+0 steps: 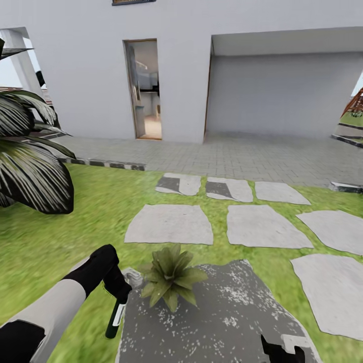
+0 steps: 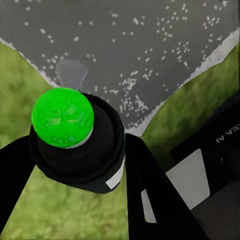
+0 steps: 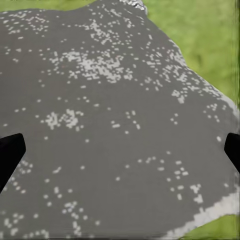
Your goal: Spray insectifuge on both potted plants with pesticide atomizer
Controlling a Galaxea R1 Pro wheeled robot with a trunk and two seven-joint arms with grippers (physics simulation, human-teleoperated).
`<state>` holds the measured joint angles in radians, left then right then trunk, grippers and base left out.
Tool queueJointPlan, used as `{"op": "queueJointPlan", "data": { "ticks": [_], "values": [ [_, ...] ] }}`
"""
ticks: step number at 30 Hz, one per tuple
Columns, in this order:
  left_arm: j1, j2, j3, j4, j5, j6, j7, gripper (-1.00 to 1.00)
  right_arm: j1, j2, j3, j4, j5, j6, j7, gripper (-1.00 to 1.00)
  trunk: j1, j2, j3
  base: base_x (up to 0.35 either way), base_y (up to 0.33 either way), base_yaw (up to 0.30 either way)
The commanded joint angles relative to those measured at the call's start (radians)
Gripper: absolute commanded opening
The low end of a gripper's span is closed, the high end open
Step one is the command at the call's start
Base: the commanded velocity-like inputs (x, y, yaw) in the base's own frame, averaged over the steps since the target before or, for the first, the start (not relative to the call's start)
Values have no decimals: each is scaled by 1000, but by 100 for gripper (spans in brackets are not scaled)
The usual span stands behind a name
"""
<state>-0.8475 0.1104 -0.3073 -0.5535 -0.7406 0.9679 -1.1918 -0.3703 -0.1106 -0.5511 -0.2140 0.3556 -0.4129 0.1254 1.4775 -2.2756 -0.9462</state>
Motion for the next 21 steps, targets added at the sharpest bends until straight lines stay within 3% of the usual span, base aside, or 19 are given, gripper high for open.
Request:
{"op": "queueJointPlan", "data": {
  "ticks": [1,5,10,18,21],
  "values": [
    [-2,0,-3,-3,-8,7,-13,-100,-1,0,-9,1,5,-4,7,100,0,0,-1,0,0,-245],
    [-9,-14,-19,-10,-12,4,-111,-100,-1,0,-9,1,5,-4,7,100,0,0,-1,0,0,-224],
    [-66,-15,-116,-4,-32,10,-150,-100,-1,0,-9,1,5,-3,7,100,0,0,-1,0,0,-33],
    [-69,-3,-133,1,-46,6,-152,-100,-1,0,-9,1,5,-3,7,100,0,0,-1,0,0,-1],
    [-59,1,-136,7,-68,5,-152,-100,-1,0,-9,1,5,-3,7,100,0,0,-1,0,0,0]
  ]
}}
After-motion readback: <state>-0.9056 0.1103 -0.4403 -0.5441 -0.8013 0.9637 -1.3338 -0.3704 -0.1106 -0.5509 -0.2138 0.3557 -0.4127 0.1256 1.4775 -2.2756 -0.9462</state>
